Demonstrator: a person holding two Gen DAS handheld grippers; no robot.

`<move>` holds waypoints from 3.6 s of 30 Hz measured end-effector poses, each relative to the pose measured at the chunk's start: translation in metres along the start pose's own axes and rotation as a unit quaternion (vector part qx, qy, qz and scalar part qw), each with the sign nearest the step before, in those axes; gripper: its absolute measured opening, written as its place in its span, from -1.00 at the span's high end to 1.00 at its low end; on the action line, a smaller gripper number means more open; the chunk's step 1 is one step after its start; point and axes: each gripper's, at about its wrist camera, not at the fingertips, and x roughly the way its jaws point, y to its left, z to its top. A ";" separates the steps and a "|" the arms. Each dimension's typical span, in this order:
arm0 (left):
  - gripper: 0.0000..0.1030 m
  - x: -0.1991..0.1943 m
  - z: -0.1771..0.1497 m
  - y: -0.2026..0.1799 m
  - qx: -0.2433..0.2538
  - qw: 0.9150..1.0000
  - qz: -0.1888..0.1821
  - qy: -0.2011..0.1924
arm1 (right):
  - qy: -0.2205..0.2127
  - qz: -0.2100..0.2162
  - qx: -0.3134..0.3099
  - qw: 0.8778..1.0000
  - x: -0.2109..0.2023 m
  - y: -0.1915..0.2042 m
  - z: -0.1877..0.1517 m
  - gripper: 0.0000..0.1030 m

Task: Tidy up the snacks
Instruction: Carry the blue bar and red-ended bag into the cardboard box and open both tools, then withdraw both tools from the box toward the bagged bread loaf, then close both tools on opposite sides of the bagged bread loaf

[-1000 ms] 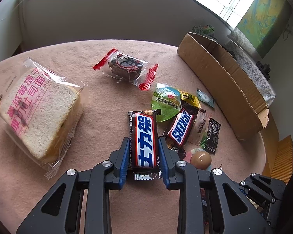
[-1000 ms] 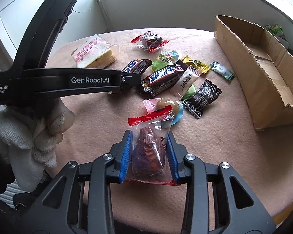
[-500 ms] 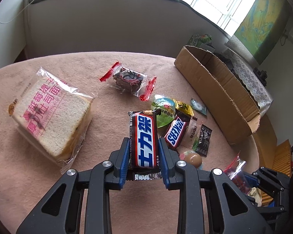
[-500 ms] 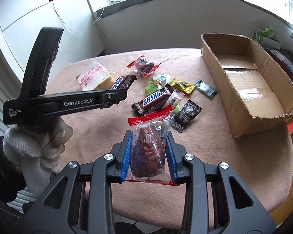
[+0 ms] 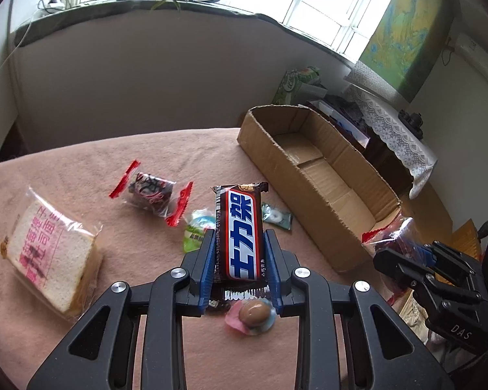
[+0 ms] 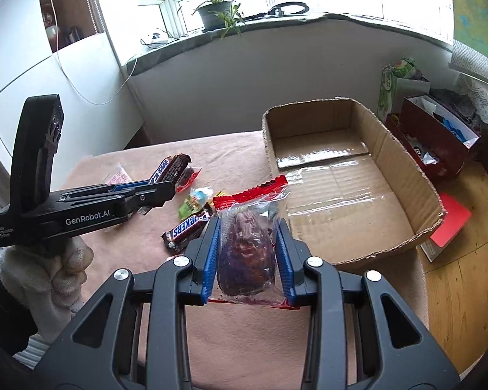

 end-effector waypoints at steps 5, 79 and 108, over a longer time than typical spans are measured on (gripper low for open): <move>0.48 0.012 0.017 -0.026 0.024 1.000 -0.008 -0.003 | -0.010 -0.018 0.014 1.000 -0.003 -0.026 0.013 0.34; -0.02 -0.077 -0.043 0.057 -0.016 0.989 0.136 -0.049 | 0.023 0.022 -0.067 0.997 0.051 0.087 0.018 -0.33; -0.22 -0.076 -0.070 0.148 -0.121 0.981 0.150 -0.023 | 0.083 0.104 -0.100 0.986 0.114 0.131 0.035 -0.50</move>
